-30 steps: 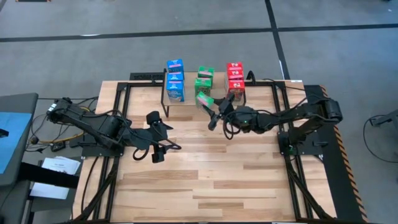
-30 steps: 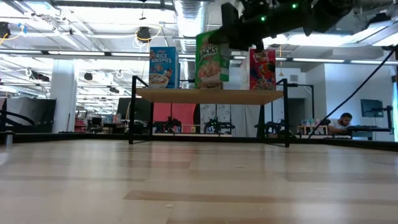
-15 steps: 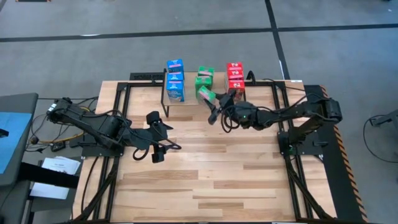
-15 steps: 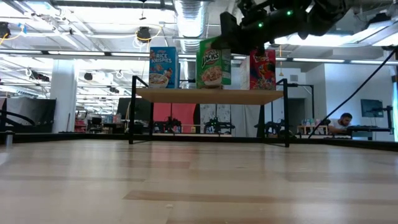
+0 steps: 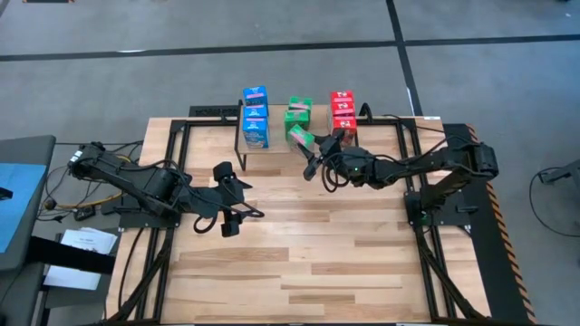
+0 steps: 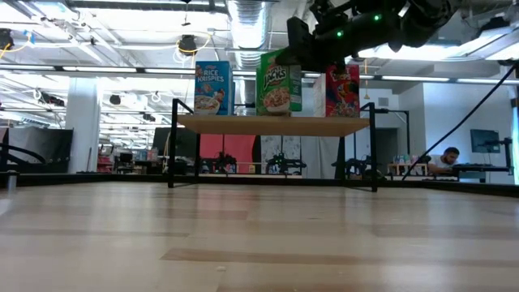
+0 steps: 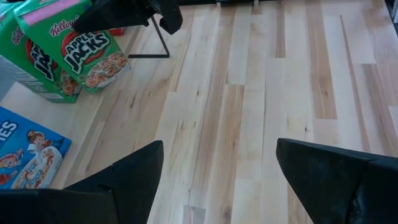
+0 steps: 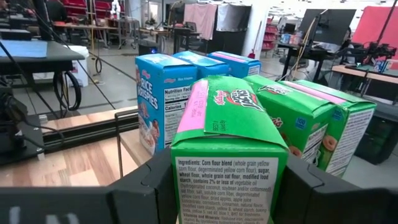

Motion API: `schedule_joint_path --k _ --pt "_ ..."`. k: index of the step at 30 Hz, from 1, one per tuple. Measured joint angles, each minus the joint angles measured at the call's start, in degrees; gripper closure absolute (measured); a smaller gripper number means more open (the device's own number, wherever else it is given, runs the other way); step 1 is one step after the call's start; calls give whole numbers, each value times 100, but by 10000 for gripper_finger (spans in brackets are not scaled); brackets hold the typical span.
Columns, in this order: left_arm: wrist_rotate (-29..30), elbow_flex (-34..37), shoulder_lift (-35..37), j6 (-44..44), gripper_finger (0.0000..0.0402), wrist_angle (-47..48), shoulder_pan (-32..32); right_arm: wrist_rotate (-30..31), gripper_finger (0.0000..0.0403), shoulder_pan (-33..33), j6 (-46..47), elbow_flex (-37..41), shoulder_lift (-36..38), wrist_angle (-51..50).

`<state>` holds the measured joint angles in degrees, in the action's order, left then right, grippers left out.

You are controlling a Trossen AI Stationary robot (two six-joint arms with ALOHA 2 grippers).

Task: Stack cereal on shelf
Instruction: Put the green cereal box on the shelf aligned with the other green cereal boxes

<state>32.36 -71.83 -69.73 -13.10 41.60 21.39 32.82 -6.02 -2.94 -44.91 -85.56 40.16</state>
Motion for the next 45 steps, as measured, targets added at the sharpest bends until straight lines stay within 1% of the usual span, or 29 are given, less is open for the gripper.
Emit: schedule_joint_path --k 4,10,15,27,32,33,40,45 --pt "0 0 0 0 98 0 2 0 187 -17 26 2 0 -3" --pt "0 0 0 0 98 0 2 -2 157 -51 151 4 0 -243" --pt "0 0 0 0 98 0 2 -2 144 -51 158 4 0 -239" --pt "-1 0 0 2 98 0 2 54 141 -24 156 4 0 -246" --pt "-2 0 0 0 98 0 2 619 141 84 151 4 0 -516" --pt "-2 0 0 2 98 0 2 647 141 102 153 4 0 -545" --pt "-2 0 0 2 98 2 2 645 141 196 156 4 0 -560" --pt "-2 0 0 2 98 2 2 653 141 183 449 4 0 -852"
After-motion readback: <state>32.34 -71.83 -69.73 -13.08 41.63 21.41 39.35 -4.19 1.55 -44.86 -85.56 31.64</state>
